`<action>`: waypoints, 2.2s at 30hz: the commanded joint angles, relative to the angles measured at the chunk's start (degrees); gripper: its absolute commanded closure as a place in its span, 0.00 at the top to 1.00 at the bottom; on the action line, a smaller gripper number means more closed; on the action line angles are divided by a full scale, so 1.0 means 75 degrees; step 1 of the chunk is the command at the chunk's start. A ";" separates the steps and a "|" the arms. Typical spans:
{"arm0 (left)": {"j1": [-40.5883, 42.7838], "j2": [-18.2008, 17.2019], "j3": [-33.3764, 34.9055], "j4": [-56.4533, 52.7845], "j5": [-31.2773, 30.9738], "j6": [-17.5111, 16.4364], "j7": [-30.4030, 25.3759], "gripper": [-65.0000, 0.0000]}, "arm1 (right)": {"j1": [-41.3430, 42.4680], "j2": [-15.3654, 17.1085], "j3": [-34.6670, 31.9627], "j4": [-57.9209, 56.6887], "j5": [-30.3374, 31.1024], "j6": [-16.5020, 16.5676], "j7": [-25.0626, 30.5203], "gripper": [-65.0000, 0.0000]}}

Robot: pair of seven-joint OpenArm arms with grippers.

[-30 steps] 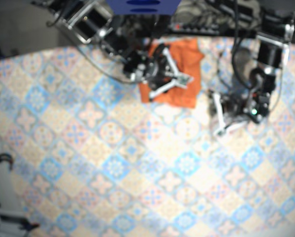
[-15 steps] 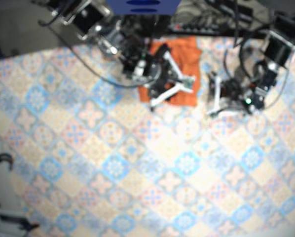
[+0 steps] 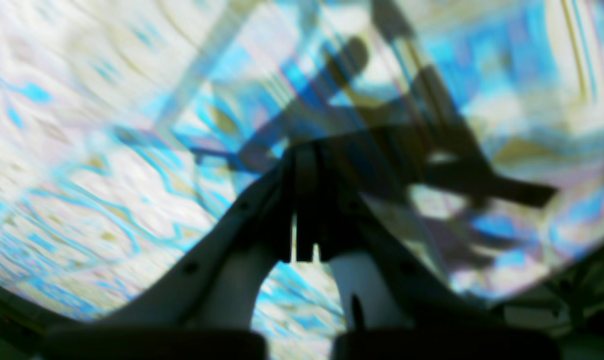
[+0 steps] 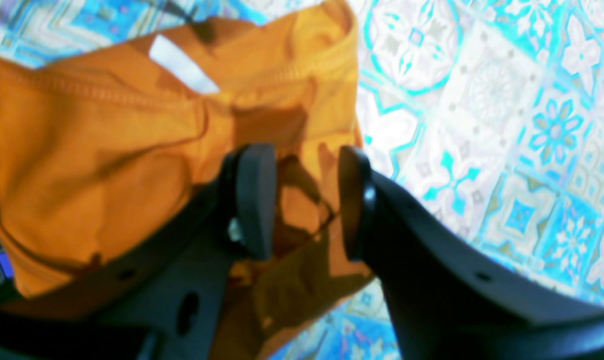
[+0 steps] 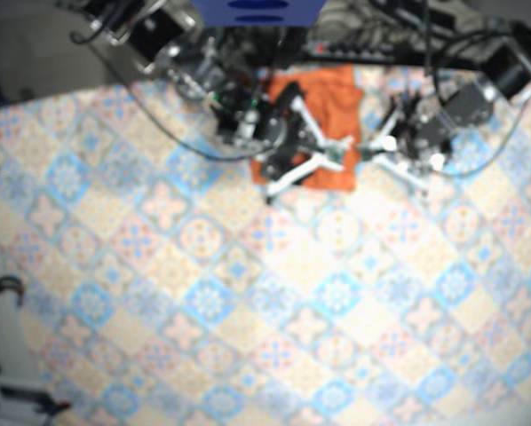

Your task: Fold the T-shirt properly

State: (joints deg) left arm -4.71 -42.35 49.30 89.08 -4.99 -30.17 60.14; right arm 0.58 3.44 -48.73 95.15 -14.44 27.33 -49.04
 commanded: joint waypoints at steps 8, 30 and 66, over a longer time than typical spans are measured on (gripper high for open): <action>0.0915 -0.1041 0.0067 0.0987 -0.0278 -0.0273 0.0415 0.00 | 0.0104 -0.0078 0.0537 0.0670 0.0044 -0.0028 -0.0067 0.32; 0.2169 -0.1240 0.0290 0.2289 0.2114 -0.0285 0.0732 0.00 | 0.0175 -0.0066 0.1463 0.0611 0.0044 -0.0028 -0.0067 0.32; 0.2193 -0.0994 0.1790 0.3543 0.3450 0.0137 -0.1156 0.00 | 0.0128 -0.0125 0.2248 0.0517 0.0079 -0.0052 0.0003 0.32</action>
State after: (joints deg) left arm 11.77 -49.30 62.81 114.74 20.62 -29.39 51.77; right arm 0.62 2.83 -31.99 98.43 -14.04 27.20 -50.00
